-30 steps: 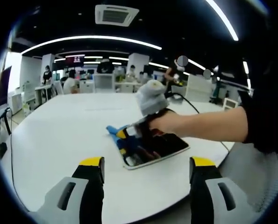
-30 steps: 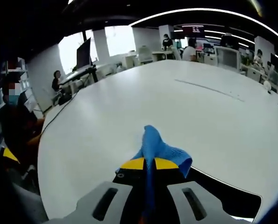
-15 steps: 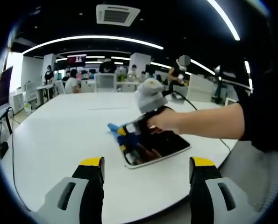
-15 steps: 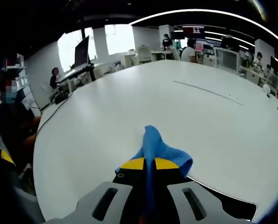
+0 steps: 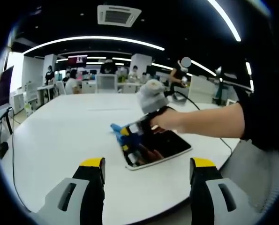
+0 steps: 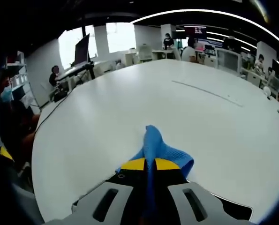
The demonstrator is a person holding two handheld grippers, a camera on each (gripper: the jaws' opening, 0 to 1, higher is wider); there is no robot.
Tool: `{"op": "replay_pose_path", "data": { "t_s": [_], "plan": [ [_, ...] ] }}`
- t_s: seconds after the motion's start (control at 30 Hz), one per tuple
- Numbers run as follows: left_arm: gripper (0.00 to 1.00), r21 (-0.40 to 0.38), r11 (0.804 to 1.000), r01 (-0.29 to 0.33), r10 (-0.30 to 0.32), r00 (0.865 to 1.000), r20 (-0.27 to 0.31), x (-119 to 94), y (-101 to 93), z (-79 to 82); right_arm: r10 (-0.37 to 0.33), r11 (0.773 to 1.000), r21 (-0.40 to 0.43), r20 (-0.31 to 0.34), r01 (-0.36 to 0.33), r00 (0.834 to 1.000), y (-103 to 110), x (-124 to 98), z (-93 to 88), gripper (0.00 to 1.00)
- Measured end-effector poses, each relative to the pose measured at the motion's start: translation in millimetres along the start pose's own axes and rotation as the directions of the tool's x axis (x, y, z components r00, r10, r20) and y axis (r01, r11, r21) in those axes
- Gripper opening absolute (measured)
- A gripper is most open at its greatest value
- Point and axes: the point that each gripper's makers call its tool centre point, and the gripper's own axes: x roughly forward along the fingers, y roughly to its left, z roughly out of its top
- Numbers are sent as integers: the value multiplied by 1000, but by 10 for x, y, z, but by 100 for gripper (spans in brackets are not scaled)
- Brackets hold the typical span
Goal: Wipe the mirror surface with the cleaning cloth until all visible marks leave the cleaned area.
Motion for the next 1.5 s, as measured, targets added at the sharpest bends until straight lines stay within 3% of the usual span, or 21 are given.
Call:
{"op": "replay_pose_path", "data": {
  "t_s": [0.33, 0.53, 0.67, 0.93, 1.5],
  "plan": [
    [73, -11, 1000, -3, 4, 1000, 16, 1, 16, 23, -9, 1000, -25, -5, 9, 1000, -54, -18, -36, 0],
    [73, -5, 1000, 1, -1, 1000, -2, 9, 10, -1, -22, 1000, -16, -20, 22, 1000, -128, -54, -81, 0],
    [73, 0, 1000, 5, -5, 1000, -11, 10, 2, -18, -36, 999, 7, -23, 36, 999, -219, -174, -150, 0],
    [73, -2, 1000, 4, -4, 1000, -5, 5, 10, -9, -42, 997, 64, 3, 41, 999, -235, -140, -157, 0],
    [73, 0, 1000, 9, -9, 1000, -7, 5, -6, -11, -5, 995, 98, -1, 5, 1000, 31, -409, -333, 0]
  ]
}}
